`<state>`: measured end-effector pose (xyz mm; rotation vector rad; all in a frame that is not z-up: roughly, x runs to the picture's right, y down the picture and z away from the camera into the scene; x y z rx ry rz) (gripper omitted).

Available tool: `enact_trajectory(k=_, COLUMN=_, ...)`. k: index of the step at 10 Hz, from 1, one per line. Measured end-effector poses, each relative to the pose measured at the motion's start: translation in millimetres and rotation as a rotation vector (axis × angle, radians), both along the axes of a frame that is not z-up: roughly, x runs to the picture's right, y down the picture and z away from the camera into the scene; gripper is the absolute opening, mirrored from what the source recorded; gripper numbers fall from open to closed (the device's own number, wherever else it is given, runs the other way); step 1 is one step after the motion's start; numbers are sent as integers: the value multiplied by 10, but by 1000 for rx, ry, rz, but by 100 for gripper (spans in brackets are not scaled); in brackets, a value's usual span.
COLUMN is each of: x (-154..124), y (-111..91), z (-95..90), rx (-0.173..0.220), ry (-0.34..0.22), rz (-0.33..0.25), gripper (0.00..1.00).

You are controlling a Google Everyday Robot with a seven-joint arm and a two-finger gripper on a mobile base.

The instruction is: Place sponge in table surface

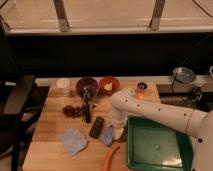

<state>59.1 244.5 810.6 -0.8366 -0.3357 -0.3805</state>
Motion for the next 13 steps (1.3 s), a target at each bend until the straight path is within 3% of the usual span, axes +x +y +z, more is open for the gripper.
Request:
enact_trajectory(k=3, x=21, y=-441, z=-85, rx=86, ry=-24, rz=-24, gripper=0)
enact_trajectory(k=9, x=43, y=-460, z=-104, rx=94, ry=-19, rz=-29, gripper=0)
enact_trajectory(k=13, x=-48, y=-1126, z=-93, rx=182, ry=-28, rz=-24, gripper=0)
